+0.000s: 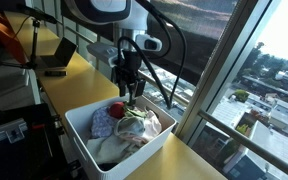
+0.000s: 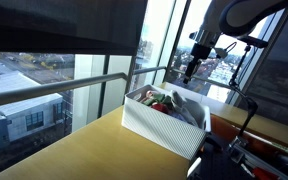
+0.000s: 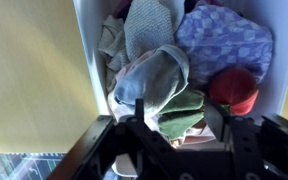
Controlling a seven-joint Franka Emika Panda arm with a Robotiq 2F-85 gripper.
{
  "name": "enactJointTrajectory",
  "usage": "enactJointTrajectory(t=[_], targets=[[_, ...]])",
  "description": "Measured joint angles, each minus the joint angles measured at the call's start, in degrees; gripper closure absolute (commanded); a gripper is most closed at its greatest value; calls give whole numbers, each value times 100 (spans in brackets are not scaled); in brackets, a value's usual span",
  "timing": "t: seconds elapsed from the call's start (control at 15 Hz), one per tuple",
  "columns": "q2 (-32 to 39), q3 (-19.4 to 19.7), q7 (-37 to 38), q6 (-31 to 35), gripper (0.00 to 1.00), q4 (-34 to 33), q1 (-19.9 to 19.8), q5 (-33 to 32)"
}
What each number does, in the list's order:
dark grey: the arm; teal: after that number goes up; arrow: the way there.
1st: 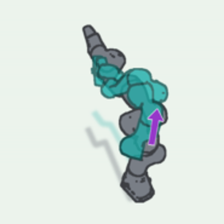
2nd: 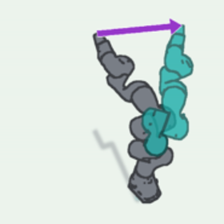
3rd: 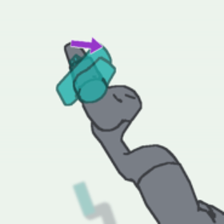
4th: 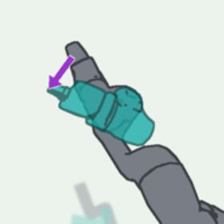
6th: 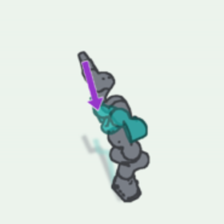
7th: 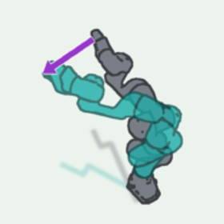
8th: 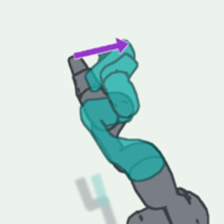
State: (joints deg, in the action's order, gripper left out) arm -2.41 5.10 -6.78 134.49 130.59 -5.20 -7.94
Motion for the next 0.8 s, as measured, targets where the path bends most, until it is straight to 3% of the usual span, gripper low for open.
enactJointTrajectory(t=[0.13, 0.2, 0.27, 0.4, 0.8], targets=[[-158, -57, 200, -1, 0, 130, 60, 2], [-248, -86, 374, -1, 8, 197, 101, 27], [-339, -119, 562, -1, 2, 253, 136, 85], [-501, -163, 762, -1, 0, 351, 186, 145], [-573, -165, 828, -1, 0, 421, 190, 155]])
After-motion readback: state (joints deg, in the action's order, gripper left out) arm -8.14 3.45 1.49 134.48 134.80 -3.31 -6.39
